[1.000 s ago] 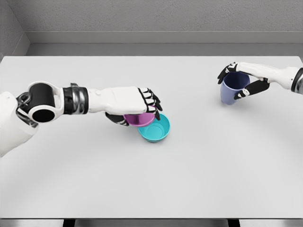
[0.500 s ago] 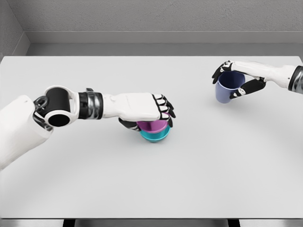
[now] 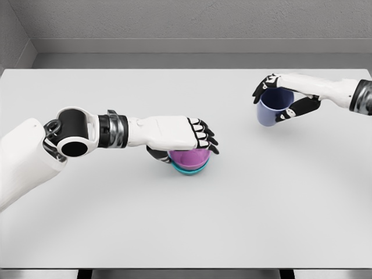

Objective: Stacking bowl and cup with both arms

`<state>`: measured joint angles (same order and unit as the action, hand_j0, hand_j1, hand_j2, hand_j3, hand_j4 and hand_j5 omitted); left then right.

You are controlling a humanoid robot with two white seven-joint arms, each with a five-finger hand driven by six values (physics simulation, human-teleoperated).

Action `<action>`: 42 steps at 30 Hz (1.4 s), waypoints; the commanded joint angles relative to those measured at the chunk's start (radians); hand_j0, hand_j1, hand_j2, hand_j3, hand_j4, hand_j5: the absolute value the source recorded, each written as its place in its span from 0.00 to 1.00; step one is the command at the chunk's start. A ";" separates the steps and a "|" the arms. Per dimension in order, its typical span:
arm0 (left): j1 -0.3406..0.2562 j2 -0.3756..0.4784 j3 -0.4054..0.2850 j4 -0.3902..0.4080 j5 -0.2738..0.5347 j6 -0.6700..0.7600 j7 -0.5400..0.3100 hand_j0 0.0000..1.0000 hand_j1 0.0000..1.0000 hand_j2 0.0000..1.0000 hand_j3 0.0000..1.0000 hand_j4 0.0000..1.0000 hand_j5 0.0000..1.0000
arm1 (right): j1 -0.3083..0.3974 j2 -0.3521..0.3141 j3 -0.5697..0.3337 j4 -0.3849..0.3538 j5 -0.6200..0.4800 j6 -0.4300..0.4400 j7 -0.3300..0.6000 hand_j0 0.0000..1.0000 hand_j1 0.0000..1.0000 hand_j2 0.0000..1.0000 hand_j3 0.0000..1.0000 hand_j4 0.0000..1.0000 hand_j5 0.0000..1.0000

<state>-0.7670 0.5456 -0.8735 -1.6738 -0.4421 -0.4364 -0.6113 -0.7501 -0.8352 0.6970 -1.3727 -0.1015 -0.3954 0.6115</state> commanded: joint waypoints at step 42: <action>0.629 0.053 0.962 0.233 0.293 -0.175 0.000 1.00 1.00 1.00 1.00 1.00 1.00 | -0.021 0.013 -0.010 -0.213 -0.012 -0.003 -0.001 0.57 0.57 0.57 0.57 0.57 0.57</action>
<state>-0.1381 0.6076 0.0865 -1.4490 -0.1530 -0.6136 -0.6113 -0.7716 -0.8219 0.6880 -1.5706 -0.1063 -0.4013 0.6117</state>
